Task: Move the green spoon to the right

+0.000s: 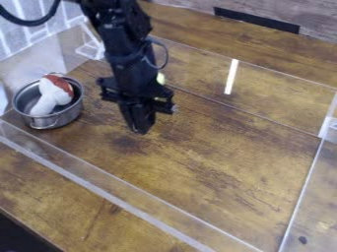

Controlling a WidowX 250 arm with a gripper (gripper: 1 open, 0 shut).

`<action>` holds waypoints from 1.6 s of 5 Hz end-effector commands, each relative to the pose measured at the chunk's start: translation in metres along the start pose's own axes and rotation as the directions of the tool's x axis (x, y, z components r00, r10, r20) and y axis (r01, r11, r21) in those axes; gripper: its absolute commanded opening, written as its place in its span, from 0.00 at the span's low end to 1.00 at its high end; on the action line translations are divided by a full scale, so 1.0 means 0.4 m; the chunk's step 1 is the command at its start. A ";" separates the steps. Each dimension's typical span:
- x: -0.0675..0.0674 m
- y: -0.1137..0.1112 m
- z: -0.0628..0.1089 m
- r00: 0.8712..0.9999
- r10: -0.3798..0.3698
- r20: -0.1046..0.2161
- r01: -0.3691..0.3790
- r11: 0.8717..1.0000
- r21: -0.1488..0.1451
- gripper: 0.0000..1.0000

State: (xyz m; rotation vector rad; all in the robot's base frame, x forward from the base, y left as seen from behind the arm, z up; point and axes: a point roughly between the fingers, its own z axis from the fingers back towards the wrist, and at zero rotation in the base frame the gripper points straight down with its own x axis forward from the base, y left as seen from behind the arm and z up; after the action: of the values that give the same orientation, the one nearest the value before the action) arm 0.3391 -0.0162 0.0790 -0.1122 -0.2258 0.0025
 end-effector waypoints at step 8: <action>0.078 -0.181 -0.014 0.973 -0.194 0.127 0.212 0.967 -0.140 0.00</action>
State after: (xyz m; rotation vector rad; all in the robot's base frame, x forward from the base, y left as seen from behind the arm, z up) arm 0.3514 -0.1018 0.0519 -0.2427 -0.2268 -0.2571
